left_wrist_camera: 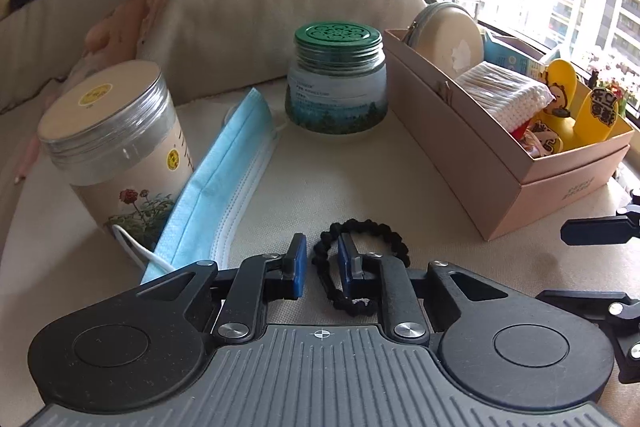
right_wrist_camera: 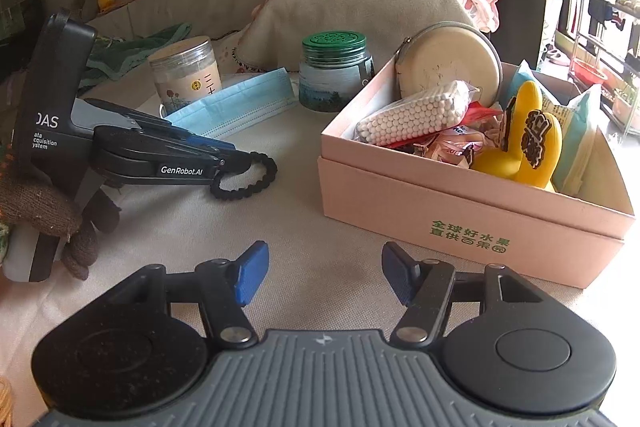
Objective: Organize soft objects
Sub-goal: 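Grasp the black bead bracelet with the left tool while the right reaches for the blue mask, then grasp the blue face mask with the right tool and lift it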
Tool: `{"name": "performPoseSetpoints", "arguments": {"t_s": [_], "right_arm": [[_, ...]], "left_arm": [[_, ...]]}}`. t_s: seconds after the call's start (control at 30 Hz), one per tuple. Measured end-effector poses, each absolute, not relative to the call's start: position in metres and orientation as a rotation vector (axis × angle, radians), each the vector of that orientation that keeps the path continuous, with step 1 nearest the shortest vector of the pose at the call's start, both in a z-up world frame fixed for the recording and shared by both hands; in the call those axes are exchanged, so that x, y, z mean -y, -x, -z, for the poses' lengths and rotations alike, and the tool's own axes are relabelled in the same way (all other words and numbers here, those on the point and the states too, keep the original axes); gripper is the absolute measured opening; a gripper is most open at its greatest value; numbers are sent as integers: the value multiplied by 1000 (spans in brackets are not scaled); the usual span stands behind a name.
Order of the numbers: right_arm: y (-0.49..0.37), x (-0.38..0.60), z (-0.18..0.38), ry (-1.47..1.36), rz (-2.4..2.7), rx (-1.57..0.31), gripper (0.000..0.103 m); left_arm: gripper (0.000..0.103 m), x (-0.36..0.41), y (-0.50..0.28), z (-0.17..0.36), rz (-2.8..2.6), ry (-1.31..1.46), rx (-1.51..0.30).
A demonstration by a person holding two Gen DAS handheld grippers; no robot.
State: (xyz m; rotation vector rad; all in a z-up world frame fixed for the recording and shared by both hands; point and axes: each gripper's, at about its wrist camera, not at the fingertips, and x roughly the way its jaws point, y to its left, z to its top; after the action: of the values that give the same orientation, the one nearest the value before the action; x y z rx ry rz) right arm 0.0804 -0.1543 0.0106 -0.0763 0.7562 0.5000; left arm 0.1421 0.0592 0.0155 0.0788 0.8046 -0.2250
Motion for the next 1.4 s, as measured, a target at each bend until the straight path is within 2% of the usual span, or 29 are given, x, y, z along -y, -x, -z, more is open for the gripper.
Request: {"name": "performPoseSetpoints", "arguments": {"t_s": [0.2, 0.33, 0.57, 0.8, 1.13, 1.17, 1.2, 1.27, 1.3, 1.4], "right_arm": [[-81, 157, -8, 68, -490, -751, 64], [-77, 155, -15, 81, -486, -732, 64], [-90, 140, -61, 64, -513, -692, 64], [-168, 73, -81, -86, -664, -981, 63], [-228, -40, -36, -50, -587, -1230, 63], [-229, -44, -31, -27, -574, -1234, 57], [-228, -46, -26, -9, -577, -1242, 38], [-227, -43, -22, 30, -590, -1266, 16], [-224, -39, -23, 44, -591, -1263, 10], [-215, -18, -42, 102, -579, -1196, 6]], "left_arm": [[19, -61, -138, -14, 237, -73, -787], [11, -65, -132, -13, 253, -47, -769], [11, -79, -104, -8, 273, -8, -718], [11, -90, -83, -4, 289, 46, -685], [10, -94, -75, -4, 319, 71, -669], [10, -95, -75, -3, 321, 72, -669], [10, -95, -74, -3, 323, 74, -669], [10, -96, -74, -4, 326, 79, -666], [10, -96, -74, -4, 326, 80, -662], [10, -96, -74, -6, 323, 87, -650]]}}
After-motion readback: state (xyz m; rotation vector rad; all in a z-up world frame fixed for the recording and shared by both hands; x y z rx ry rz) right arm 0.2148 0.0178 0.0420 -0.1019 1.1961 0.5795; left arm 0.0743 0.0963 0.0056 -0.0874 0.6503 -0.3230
